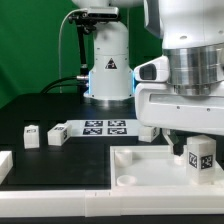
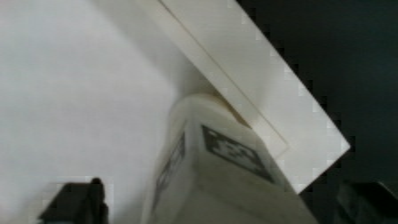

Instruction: Assemble one leg

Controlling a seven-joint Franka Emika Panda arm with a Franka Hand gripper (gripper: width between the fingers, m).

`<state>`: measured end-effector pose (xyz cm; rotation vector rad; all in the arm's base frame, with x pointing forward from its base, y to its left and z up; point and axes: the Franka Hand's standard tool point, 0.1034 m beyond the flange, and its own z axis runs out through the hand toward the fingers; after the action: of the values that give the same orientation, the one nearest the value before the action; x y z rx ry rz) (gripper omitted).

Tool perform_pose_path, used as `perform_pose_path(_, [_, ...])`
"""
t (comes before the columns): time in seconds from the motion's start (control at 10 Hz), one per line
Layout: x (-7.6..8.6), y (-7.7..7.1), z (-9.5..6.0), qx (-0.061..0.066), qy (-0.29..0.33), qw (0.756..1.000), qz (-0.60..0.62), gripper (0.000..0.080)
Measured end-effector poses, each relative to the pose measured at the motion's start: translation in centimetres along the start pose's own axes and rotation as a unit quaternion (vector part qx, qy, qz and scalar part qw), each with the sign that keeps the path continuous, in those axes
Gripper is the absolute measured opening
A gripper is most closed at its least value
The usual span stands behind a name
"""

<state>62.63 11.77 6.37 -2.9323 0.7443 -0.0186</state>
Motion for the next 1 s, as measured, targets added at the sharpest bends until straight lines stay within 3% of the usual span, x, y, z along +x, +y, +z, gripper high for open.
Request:
perform_pose_path(0.4, [-0.52, 0.33, 0.03, -0.001, 0.002, 0.984, -0.176, 0.0649])
perform_pose_path(0.8, [-0.20, 0.41, -0.16, -0.009, 0.005, 0.937, -0.349, 0.0649])
perform_pose_path(0.9, [-0.21, 0.45, -0.10, -0.009, 0.005, 0.938, -0.348, 0.0649])
perform_pose_path(1.0, [-0.22, 0.45, -0.08, -0.009, 0.005, 0.938, -0.346, 0.0525])
